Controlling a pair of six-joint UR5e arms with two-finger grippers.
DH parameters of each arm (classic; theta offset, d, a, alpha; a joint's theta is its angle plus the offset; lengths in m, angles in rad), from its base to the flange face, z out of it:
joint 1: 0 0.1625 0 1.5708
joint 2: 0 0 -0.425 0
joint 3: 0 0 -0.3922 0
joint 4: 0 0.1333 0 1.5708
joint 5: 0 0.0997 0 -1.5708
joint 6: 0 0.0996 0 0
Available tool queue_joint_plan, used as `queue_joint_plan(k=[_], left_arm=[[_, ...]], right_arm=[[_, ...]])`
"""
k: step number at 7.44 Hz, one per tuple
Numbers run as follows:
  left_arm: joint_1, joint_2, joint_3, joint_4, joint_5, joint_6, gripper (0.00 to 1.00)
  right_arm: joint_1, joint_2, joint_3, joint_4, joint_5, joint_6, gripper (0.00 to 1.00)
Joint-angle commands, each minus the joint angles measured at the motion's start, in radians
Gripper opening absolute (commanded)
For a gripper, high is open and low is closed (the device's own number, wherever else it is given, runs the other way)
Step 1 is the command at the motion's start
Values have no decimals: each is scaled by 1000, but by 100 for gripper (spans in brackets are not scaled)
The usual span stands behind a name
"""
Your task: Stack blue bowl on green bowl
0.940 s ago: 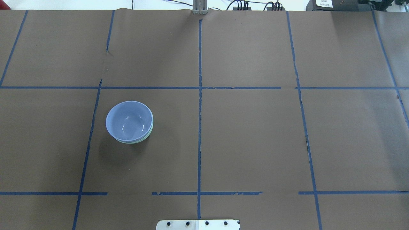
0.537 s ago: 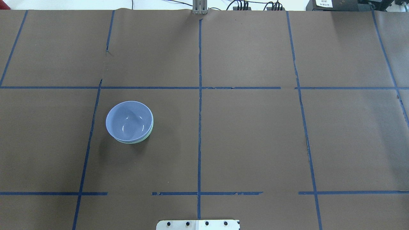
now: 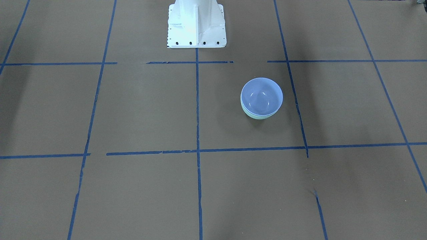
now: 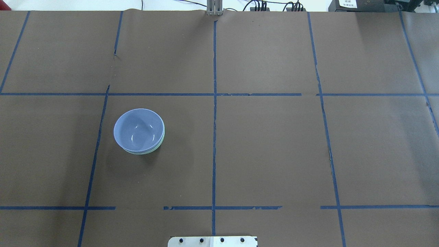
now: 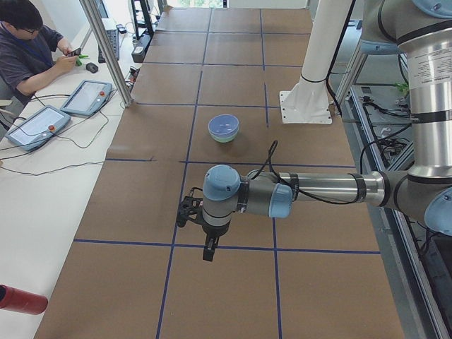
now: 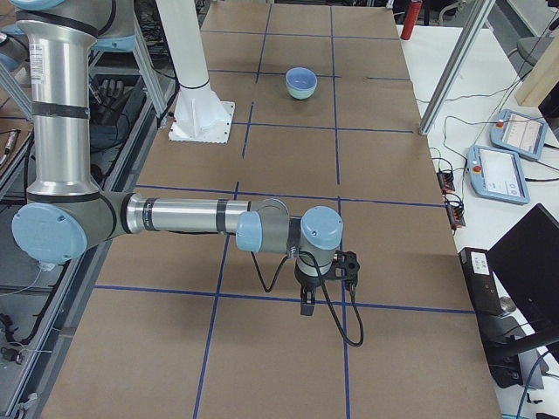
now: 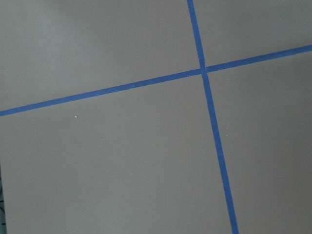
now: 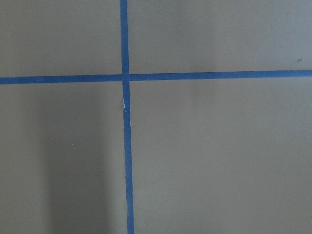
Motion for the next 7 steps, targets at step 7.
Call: queue_joint_plan(k=[7], left_arm=[[-1,2,-2,-13,-9,9,100]], right_arm=[[0,0,0,0,0,1,100]])
